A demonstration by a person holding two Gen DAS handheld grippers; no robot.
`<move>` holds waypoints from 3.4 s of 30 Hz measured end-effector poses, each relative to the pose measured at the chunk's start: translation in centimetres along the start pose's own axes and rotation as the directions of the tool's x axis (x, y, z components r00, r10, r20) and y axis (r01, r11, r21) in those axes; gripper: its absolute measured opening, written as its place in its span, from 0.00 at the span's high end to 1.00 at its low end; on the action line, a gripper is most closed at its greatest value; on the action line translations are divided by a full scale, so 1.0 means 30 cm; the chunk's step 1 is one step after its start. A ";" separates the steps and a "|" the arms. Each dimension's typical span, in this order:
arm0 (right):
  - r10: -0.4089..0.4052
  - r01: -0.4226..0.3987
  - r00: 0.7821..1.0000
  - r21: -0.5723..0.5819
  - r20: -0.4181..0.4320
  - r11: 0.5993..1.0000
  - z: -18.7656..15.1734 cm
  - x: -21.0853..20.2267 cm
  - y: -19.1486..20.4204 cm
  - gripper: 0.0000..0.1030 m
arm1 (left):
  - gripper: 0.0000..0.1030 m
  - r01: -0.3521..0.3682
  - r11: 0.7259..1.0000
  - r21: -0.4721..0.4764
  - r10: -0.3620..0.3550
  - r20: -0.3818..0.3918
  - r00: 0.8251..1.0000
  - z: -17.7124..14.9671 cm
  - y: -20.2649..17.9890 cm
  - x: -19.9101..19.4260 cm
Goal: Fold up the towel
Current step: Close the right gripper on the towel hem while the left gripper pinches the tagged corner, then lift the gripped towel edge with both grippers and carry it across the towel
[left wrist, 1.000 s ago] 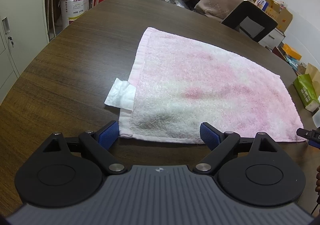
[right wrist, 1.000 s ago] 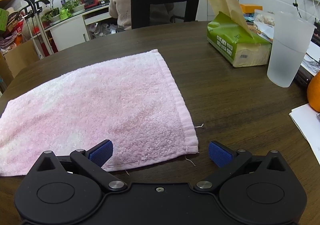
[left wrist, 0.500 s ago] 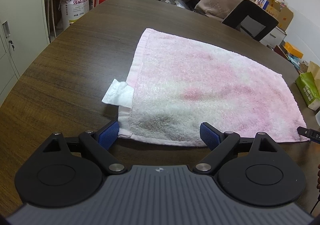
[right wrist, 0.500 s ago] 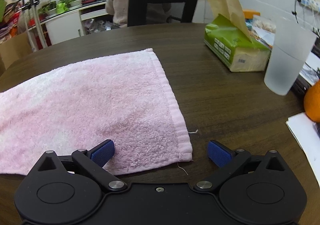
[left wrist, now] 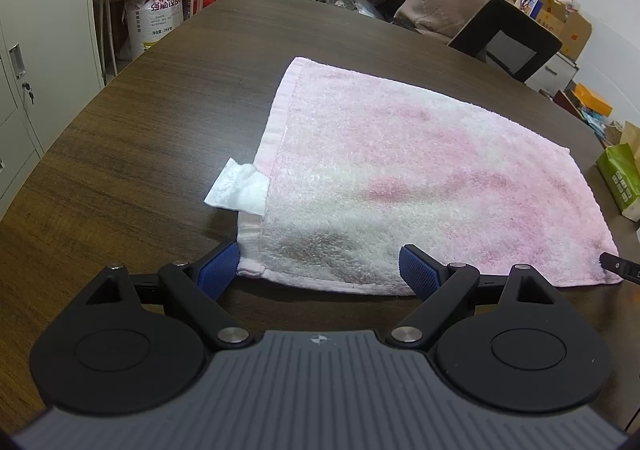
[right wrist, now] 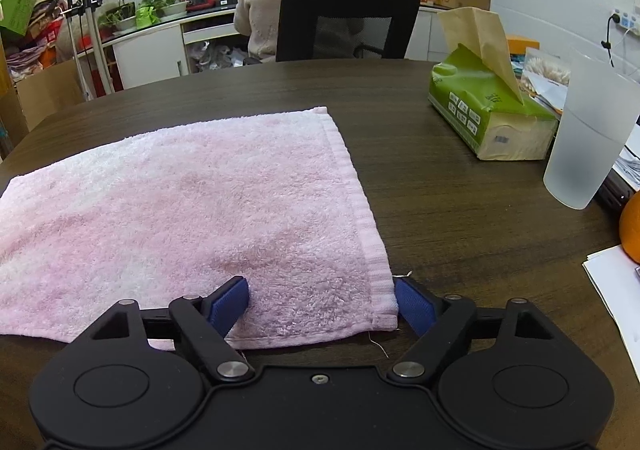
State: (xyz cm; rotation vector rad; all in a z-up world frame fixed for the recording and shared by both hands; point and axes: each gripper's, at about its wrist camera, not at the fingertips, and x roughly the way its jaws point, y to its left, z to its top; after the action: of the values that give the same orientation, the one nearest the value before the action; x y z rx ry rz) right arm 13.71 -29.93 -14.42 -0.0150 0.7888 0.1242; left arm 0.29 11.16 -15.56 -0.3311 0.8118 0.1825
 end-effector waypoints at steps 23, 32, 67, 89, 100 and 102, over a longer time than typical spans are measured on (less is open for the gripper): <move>0.061 -0.057 0.998 0.135 -0.026 0.989 0.019 -0.020 -0.064 0.72 | 0.26 0.001 1.000 -0.026 -0.001 0.006 1.000 0.011 -0.002 0.010; 0.059 -0.052 0.997 0.151 -0.041 0.987 0.027 -0.016 -0.077 0.86 | 0.53 0.057 0.994 -0.092 -0.057 0.002 0.998 0.027 0.019 0.015; 0.086 -0.084 0.996 0.166 -0.005 0.983 0.141 -0.070 -0.064 0.86 | 0.92 0.039 0.999 -0.006 -0.039 -0.005 0.999 0.212 -0.022 -0.009; 0.129 -0.104 0.983 0.185 -0.131 0.977 0.510 0.123 -0.041 0.86 | 0.90 -0.010 0.999 0.042 0.014 -0.112 0.994 0.540 -0.114 0.146; 0.103 -0.073 0.984 0.196 -0.147 0.978 0.645 0.253 0.001 0.86 | 0.89 -0.067 0.997 0.024 0.070 -0.200 0.977 0.669 -0.157 0.278; 0.099 -0.066 0.983 0.206 -0.153 0.976 0.658 0.282 0.005 0.86 | 0.89 -0.067 0.998 0.012 0.068 -0.214 0.974 0.690 -0.159 0.308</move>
State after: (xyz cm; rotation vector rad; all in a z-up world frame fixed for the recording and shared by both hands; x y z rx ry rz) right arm 33.55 -27.70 -6.49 0.2011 0.9621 0.1228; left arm 21.96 14.42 -8.04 -0.3220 1.0377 0.2111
